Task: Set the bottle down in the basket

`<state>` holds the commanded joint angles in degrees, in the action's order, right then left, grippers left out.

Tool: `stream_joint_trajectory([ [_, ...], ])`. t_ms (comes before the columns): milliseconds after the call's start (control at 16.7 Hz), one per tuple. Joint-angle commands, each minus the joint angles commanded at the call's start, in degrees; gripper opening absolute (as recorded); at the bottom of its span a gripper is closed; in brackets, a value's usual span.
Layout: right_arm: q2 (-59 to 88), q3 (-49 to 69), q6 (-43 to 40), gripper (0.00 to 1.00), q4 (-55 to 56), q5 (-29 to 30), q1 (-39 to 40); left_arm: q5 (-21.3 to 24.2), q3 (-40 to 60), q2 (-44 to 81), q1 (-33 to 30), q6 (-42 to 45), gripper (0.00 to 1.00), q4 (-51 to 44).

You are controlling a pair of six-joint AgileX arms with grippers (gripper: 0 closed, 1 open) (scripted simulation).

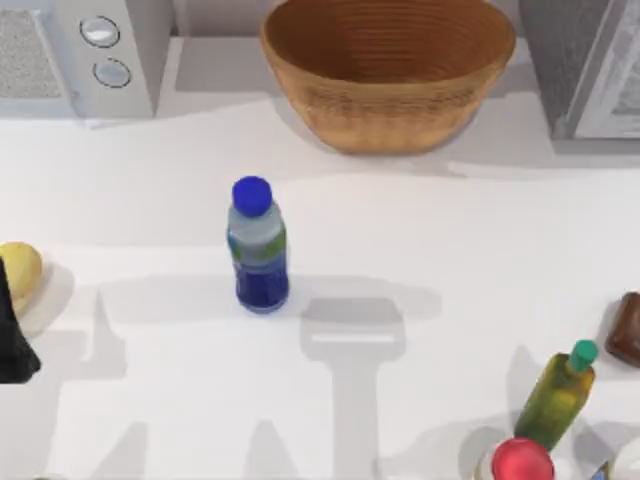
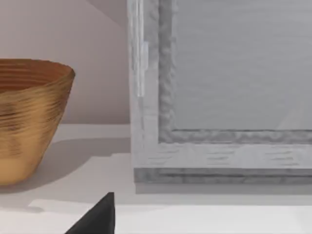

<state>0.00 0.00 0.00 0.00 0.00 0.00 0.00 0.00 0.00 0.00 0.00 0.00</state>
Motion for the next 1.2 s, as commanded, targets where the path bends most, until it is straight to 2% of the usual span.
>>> stream_joint_trajectory([
  [300, 0.0, 0.0, 0.0, 1.0, 0.0, 0.0, 0.0, 0.23, 0.58, 3.55, -0.24, 0.28, 1.0, 3.32],
  [540, 0.0, 0.0, 0.0, 1.0, 0.0, 0.0, 0.0, 1.56, 2.26, 16.67, -1.35, 1.05, 1.0, 15.29],
  [840, 0.0, 0.0, 0.0, 1.0, 0.0, 0.0, 0.0, 5.66, 5.25, 45.48, -3.98, 2.17, 1.0, 38.38],
  [1200, 0.0, 0.0, 0.0, 1.0, 0.0, 0.0, 0.0, 14.37, 9.06, 87.12, -8.23, 3.28, 1.0, 69.18],
])
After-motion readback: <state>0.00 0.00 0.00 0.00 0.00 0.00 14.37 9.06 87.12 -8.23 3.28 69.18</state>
